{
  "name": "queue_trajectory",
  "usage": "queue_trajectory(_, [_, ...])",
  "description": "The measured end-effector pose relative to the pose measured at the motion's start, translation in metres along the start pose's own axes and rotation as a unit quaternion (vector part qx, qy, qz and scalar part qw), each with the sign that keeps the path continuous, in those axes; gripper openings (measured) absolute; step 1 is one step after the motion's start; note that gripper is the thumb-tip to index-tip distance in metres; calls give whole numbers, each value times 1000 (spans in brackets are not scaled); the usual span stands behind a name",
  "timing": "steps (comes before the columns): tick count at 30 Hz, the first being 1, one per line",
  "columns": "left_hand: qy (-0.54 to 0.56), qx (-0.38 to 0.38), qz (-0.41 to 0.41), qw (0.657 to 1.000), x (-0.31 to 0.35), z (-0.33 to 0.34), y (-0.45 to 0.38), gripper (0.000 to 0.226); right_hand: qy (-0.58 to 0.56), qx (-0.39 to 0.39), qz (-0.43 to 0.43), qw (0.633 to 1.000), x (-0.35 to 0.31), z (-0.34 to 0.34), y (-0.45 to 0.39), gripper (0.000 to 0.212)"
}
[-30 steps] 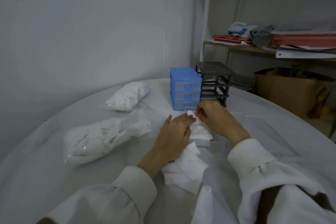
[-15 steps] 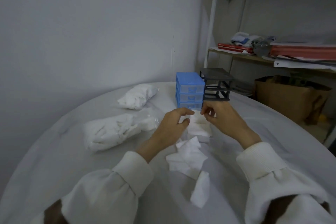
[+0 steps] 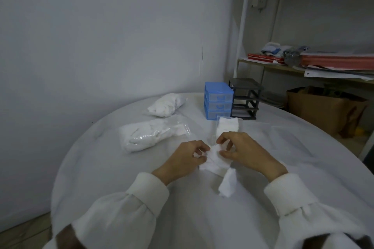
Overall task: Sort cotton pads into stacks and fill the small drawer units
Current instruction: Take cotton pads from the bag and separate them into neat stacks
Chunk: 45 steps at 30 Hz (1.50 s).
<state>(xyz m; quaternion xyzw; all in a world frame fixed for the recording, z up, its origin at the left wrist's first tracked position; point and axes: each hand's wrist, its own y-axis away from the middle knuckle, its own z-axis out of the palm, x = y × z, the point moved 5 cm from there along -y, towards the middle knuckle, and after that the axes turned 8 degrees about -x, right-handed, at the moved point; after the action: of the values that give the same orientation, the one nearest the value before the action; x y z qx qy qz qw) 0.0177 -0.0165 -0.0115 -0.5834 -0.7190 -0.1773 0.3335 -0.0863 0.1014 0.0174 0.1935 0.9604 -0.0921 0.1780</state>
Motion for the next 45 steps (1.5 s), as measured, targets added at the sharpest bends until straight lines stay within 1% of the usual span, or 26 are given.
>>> queue_trajectory(5, [-11, 5, 0, 1000, -2, 3, 4, 34, -7, -14, 32, 999, 0, 10, 2, 38])
queue_trajectory(7, [-10, 9, -3, 1000, -4, 4, 5, 33, 0, -19, 46, 999, 3, 13, 4, 37])
queue_trajectory(9, [24, 11, -8, 1000, -7, 4, 6, 29, -10, -22, 59, 998, 6, 18, 5, 34])
queue_trajectory(11, [84, 15, -10, 996, -10, 3, 6, 23, -40, -12, 57, 997, 8, 22, 4, 26])
queue_trajectory(13, [126, 29, -7, 992, -12, 1, 8, 19, -98, 0, 42, 994, 7, 25, 3, 15])
queue_trajectory(17, [161, 47, 1, 986, -14, 2, 9, 10, -177, 10, 28, 984, 1, 26, 5, 17])
queue_trajectory(19, [191, 51, 3, 980, -16, 2, 8, 9, -214, 29, 25, 976, 0, 24, 6, 20])
queue_trajectory(21, [211, 68, -4, 975, -19, 1, 8, 7, -256, 54, 43, 964, 2, 20, 6, 21])
queue_trajectory(24, [207, 130, -20, 970, -22, -5, 9, 4, -291, 98, 52, 950, 6, 13, 8, 20])
queue_trajectory(27, [222, 185, -26, 957, -23, -13, 12, 9, -311, 135, 51, 939, 10, 4, 9, 21])
queue_trajectory(30, [279, 203, -9, 939, -20, -16, 15, 21, -328, 163, 45, 929, 11, -1, 9, 17])
queue_trajectory(32, [312, 215, 4, 926, -17, -17, 17, 25, -360, 171, 41, 916, 11, 0, 9, 16])
queue_trajectory(34, [338, 226, 8, 913, -15, -17, 18, 22, -408, 158, 35, 899, 8, 2, 10, 16])
queue_trajectory(37, [348, 236, -2, 908, -14, -17, 19, 15, -465, 108, 10, 879, -3, 7, 8, 19])
queue_trajectory(40, [361, 239, -11, 901, -15, -14, 20, 14, -475, 69, -8, 877, -13, 11, 8, 15])
queue_trajectory(42, [395, 236, -22, 887, -16, -11, 20, 13, -466, 48, -12, 884, -17, 15, 8, 14])
queue_trajectory(45, [435, 213, -22, 875, -12, -8, 19, 14, -471, 37, -17, 881, -19, 18, 8, 12])
